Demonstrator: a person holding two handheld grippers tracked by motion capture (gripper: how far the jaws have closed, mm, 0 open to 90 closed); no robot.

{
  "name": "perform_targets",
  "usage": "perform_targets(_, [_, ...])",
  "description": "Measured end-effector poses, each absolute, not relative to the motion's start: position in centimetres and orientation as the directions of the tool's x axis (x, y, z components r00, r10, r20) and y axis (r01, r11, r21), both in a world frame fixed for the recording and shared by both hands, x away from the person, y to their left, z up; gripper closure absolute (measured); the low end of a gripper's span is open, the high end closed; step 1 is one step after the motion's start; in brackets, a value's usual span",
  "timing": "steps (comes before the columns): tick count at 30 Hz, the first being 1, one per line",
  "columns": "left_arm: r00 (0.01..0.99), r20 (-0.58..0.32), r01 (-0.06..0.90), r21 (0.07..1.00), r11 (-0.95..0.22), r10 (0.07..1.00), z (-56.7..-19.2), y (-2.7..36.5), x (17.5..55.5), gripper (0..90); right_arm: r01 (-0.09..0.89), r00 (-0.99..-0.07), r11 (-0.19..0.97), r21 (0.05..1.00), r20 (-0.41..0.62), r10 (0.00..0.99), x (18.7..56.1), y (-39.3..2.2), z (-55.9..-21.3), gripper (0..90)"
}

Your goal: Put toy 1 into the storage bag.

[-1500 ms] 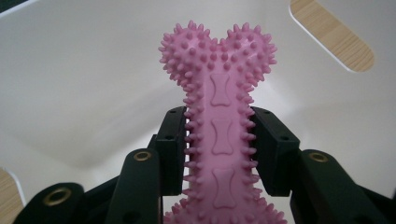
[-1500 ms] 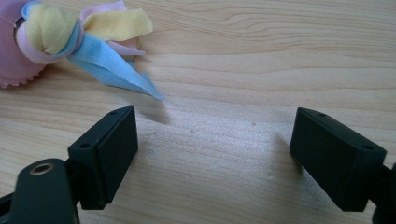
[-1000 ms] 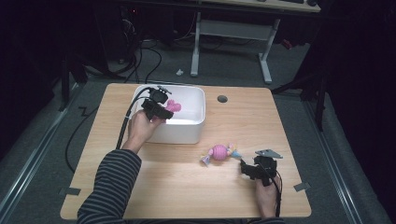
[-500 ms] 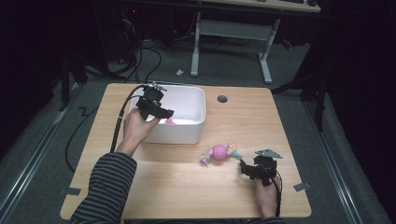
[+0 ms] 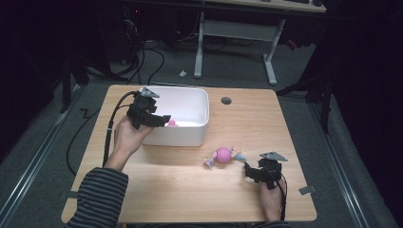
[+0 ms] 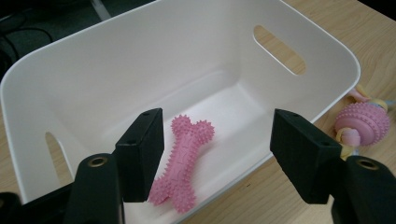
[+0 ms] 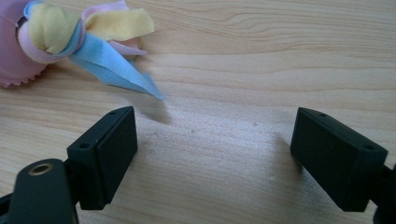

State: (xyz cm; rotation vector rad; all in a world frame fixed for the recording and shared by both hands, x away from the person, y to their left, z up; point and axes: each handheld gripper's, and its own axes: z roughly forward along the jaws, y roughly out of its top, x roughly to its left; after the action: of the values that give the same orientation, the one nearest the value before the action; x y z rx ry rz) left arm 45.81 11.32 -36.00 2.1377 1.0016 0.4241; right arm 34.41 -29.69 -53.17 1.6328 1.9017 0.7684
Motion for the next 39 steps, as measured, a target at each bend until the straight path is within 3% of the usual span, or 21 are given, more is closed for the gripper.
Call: perform_targets(39, [0.64, -0.024, 0.485, 0.788, -0.379, 0.768, -37.8, 14.7, 39.9, 33.2, 0.697, -0.147, 0.117, 0.707, -0.019, 0.989, 34.4, -29.7, -53.2, 14.9])
